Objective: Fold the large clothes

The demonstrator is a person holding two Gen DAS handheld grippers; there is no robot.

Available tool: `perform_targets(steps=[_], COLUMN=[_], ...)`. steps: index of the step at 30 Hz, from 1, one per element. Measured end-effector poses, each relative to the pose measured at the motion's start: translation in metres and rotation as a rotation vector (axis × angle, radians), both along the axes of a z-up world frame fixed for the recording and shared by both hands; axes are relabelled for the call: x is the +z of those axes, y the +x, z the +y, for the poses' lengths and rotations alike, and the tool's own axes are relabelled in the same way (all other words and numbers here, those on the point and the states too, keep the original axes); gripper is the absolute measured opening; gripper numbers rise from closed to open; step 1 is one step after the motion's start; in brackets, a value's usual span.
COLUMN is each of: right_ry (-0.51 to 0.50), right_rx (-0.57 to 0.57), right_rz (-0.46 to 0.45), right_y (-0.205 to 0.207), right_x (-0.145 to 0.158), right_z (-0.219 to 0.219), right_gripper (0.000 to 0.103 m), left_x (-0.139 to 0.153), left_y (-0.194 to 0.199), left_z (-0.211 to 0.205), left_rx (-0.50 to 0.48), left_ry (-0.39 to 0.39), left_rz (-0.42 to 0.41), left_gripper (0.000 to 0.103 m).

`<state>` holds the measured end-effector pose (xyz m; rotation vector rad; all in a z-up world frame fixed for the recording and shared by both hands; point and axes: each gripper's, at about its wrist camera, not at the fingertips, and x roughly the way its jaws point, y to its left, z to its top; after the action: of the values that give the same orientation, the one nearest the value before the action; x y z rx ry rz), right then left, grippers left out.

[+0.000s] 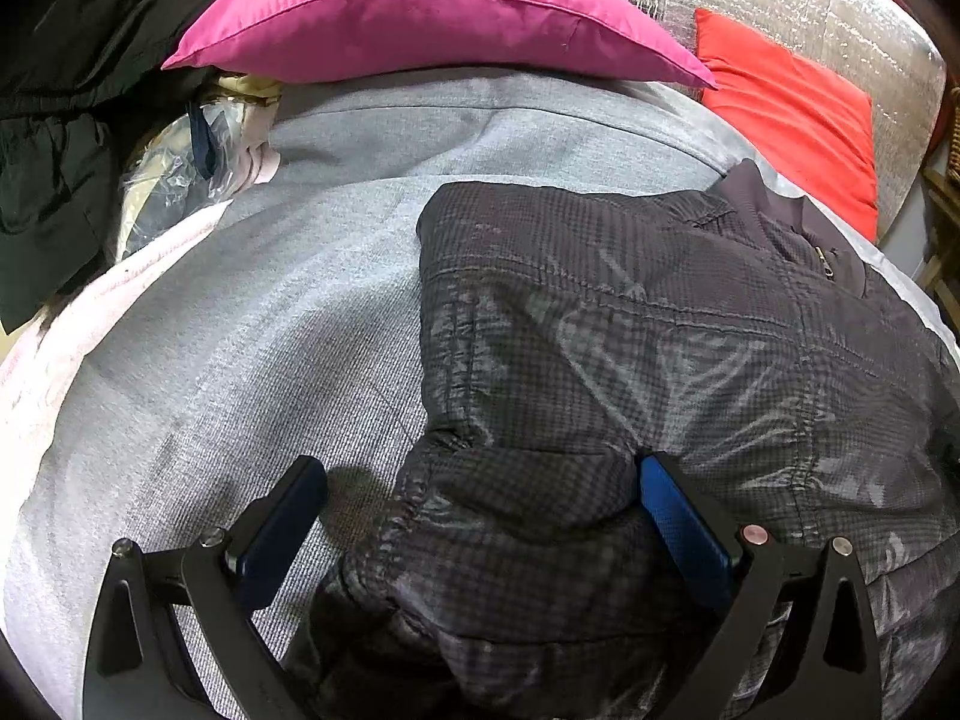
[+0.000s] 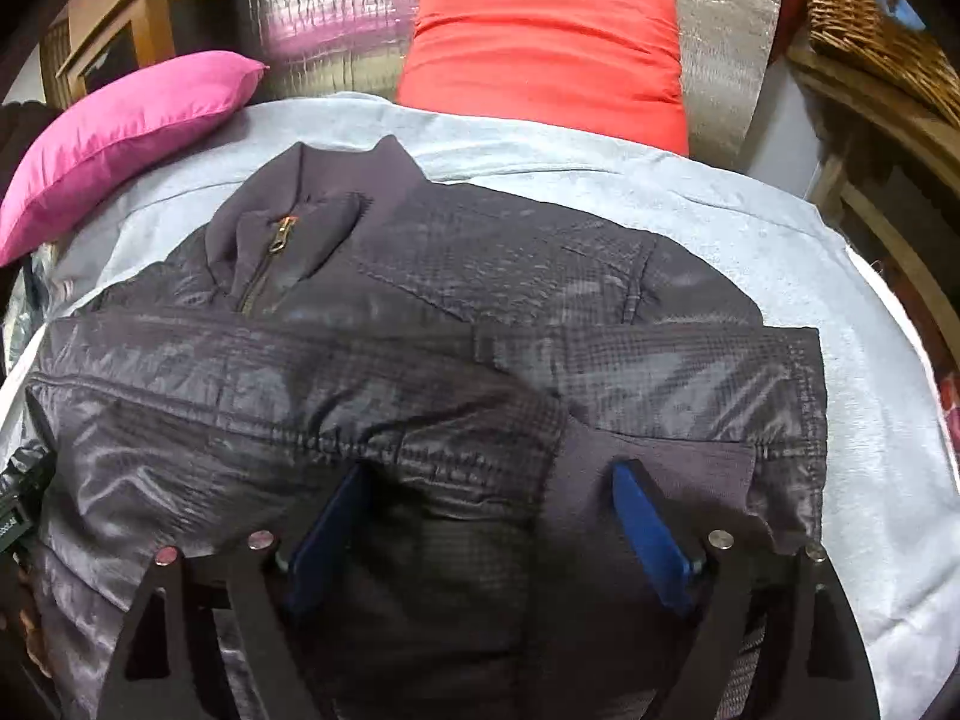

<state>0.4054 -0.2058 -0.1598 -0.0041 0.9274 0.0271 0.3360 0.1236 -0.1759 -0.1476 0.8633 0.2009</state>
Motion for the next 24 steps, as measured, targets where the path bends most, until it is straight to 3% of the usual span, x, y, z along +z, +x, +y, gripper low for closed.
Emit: perform_targets(steps=[4, 7, 9, 13, 16, 20, 21, 22, 23, 24], right_ry=[0.051, 0.073, 0.116, 0.254, 0.43, 0.469, 0.471, 0.484, 0.491, 0.488], right_rx=[0.009, 0.031, 0.008, -0.117, -0.187, -0.127, -0.123, -0.113, -0.102, -0.084], right_rz=[-0.051, -0.116, -0.129, -0.111, -0.027, 0.048, 0.051, 0.056, 0.067, 0.092], right_y=[-0.026, -0.045, -0.048, -0.032, -0.014, 0.013, 0.017, 0.023, 0.029, 0.033], right_x=[0.02, 0.04, 0.047, 0.044, 0.019, -0.001, -0.004, -0.006, -0.008, -0.011], right_z=[-0.013, -0.04, -0.067, -0.134, -0.176, -0.171, -0.169, -0.166, -0.163, -0.158], right_gripper=[0.087, 0.087, 0.087, 0.087, 0.087, 0.087, 0.087, 0.087, 0.077, 0.037], left_x=[0.019, 0.051, 0.062, 0.045, 0.026, 0.015, 0.015, 0.015, 0.015, 0.014], left_y=[-0.006, -0.008, 0.005, 0.037, 0.052, 0.062, 0.064, 0.066, 0.069, 0.072], left_z=[0.01, 0.027, 0.036, 0.058, 0.058, 0.057, 0.056, 0.053, 0.05, 0.047], left_rx=[0.0, -0.033, -0.056, -0.084, -0.122, -0.132, -0.144, -0.156, -0.174, -0.187], left_ry=[-0.055, -0.151, -0.147, -0.22, -0.234, -0.292, -0.295, -0.29, -0.286, -0.289], left_rz=[0.014, -0.08, -0.099, -0.043, 0.007, 0.04, 0.038, 0.044, 0.058, 0.07], left_gripper=[0.103, 0.103, 0.103, 0.103, 0.102, 0.102, 0.095, 0.075, 0.06, 0.04])
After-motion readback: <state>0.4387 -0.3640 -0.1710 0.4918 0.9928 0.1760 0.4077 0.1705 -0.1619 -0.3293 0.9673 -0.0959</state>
